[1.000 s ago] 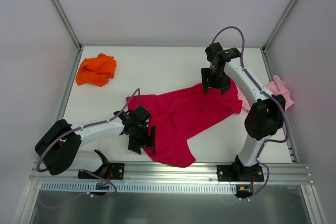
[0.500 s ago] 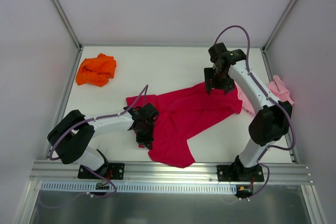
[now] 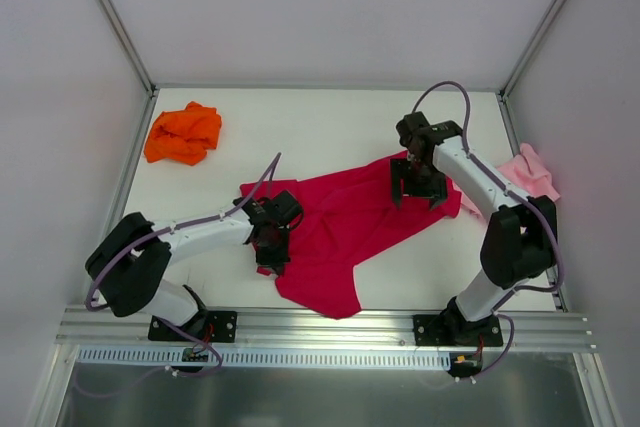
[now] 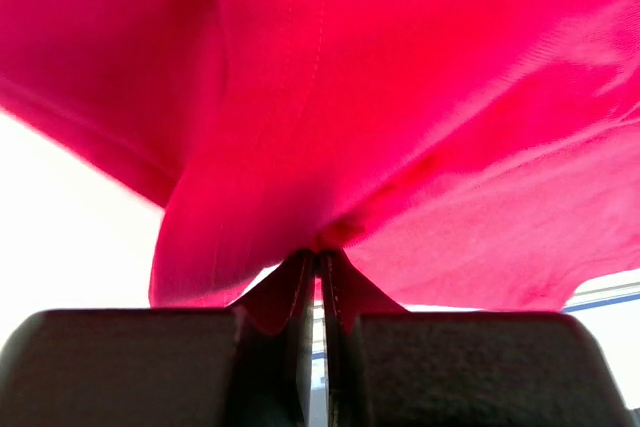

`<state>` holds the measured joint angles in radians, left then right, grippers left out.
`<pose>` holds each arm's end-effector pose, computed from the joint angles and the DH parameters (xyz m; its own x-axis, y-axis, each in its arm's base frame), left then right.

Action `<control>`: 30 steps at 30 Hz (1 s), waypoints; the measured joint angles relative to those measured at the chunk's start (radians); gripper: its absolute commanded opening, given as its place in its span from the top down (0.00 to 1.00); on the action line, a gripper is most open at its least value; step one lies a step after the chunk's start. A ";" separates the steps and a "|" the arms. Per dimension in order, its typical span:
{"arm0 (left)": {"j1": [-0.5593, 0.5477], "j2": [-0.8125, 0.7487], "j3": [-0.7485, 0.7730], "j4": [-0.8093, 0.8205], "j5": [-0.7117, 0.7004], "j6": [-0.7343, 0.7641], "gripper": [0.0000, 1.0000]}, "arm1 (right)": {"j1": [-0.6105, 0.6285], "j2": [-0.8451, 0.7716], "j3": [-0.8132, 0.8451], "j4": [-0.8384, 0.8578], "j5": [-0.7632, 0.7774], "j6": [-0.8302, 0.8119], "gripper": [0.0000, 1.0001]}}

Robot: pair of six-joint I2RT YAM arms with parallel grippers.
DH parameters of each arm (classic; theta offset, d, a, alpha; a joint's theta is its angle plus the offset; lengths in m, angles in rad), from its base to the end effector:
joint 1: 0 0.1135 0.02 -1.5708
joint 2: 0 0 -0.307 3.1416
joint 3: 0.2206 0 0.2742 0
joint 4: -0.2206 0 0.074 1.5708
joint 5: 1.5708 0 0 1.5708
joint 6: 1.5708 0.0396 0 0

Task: Fold and stack the t-shirts

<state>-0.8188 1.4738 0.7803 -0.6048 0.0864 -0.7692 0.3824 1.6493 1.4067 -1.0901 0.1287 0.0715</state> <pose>0.1785 -0.1958 0.1849 -0.9898 0.0438 -0.1356 0.0766 0.9660 -0.2469 0.3219 0.1240 0.3034 -0.9237 -0.2951 -0.2442 -0.2767 0.9549 -0.1076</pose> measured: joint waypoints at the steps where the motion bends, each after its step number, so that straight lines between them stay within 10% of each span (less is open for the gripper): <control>1: 0.000 -0.009 0.006 -0.010 -0.012 -0.001 1.00 | 0.000 -0.002 -0.026 0.016 -0.004 0.010 0.23; 30: 0.213 -0.272 0.095 -0.256 -0.205 0.009 1.00 | -0.018 0.135 -0.190 0.190 0.017 0.096 0.21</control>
<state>-0.6060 1.2018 0.8749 -0.8612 -0.1188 -0.7601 0.3649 1.7840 1.2167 -0.9005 0.1455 0.1677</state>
